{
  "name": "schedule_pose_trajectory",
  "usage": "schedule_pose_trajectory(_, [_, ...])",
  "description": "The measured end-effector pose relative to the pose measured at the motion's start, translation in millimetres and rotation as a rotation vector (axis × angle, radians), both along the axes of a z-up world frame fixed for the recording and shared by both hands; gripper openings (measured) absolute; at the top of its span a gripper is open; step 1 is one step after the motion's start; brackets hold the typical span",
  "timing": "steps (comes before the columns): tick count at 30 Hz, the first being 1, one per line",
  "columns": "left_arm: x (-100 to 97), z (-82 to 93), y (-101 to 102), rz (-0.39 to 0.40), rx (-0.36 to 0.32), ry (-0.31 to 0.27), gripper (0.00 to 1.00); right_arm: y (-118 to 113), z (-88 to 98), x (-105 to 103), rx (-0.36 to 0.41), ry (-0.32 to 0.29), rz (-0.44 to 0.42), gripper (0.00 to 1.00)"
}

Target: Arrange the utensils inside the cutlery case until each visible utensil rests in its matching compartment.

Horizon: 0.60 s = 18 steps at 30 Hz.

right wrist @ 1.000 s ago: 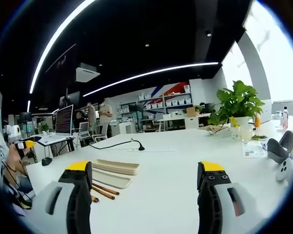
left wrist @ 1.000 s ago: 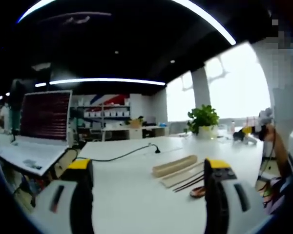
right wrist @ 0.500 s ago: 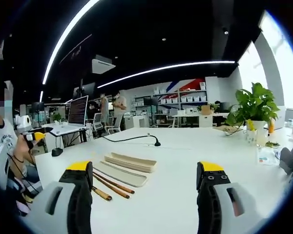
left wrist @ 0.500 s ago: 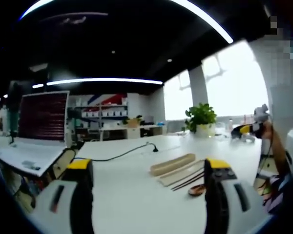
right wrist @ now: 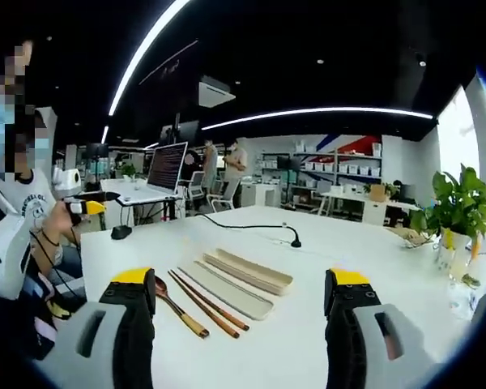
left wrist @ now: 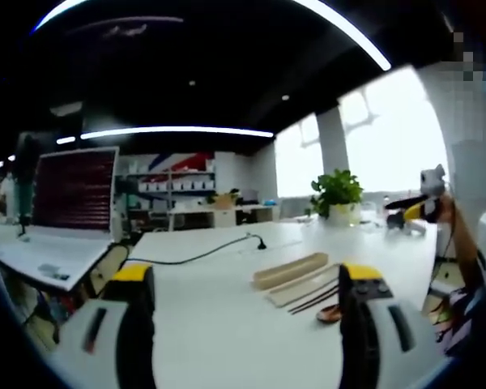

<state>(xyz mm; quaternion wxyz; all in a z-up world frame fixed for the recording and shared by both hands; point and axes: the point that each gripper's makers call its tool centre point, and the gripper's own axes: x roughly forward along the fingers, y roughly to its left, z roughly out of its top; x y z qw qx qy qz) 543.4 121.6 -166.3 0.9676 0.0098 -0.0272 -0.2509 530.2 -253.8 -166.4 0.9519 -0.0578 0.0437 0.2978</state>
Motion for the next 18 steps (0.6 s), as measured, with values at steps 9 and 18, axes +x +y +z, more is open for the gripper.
schedule_pose_trajectory(9, [-1.3,1.2,0.8,-0.001,0.003,-0.006,1.0,11.1,15.2,-4.5,0.013,0.006,0.072,0.88])
schedule_pose_trajectory(18, [-0.9,-0.3,-2.7,-0.011,0.01,-0.002,1.0,27.1,14.3,-3.0,-0.013,0.021,0.137,0.83])
